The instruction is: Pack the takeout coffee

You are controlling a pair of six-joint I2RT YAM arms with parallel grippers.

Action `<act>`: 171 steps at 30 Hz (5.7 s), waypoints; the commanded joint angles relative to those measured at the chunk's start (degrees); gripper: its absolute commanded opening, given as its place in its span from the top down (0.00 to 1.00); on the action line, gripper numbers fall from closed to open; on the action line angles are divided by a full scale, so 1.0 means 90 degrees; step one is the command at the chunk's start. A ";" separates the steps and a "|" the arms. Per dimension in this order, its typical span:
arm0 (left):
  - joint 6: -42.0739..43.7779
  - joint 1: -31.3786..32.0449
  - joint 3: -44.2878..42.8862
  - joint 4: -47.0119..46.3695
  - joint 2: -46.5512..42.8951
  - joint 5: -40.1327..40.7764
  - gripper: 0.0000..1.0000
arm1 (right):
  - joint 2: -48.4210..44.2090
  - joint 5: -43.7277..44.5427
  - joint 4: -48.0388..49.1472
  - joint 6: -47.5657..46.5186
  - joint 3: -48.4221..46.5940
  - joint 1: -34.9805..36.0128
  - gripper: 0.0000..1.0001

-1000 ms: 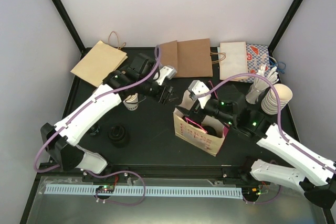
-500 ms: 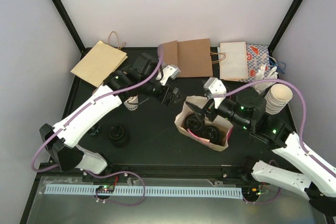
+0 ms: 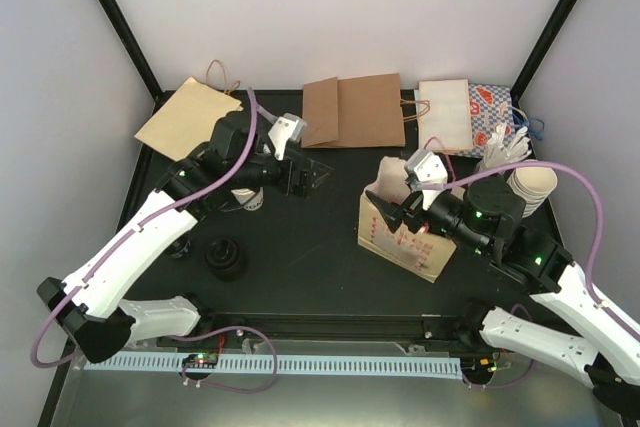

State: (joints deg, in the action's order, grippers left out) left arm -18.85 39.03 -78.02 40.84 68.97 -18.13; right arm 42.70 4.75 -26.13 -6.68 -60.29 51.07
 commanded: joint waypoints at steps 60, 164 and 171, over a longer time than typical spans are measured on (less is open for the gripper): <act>0.0316 0.1532 -0.4459 0.2973 0.3991 0.2943 0.98 | -0.2047 0.2102 -0.0852 0.0775 0.0132 -0.0018 0.00; 0.1030 -0.1660 0.2526 -0.0370 -0.2321 0.2221 0.11 | 0.4685 0.1892 -0.3376 0.4191 -0.2702 -0.6148 0.69; 0.1021 -0.1660 0.2526 -0.0330 -0.2350 0.2220 0.11 | 0.4817 0.2054 -0.3390 0.4107 -0.2808 -0.6147 0.65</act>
State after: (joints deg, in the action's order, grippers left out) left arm -9.61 24.38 -55.07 38.98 48.01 1.02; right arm 84.84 20.73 -57.80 30.55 -83.57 -3.90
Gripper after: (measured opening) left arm 0.889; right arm 0.319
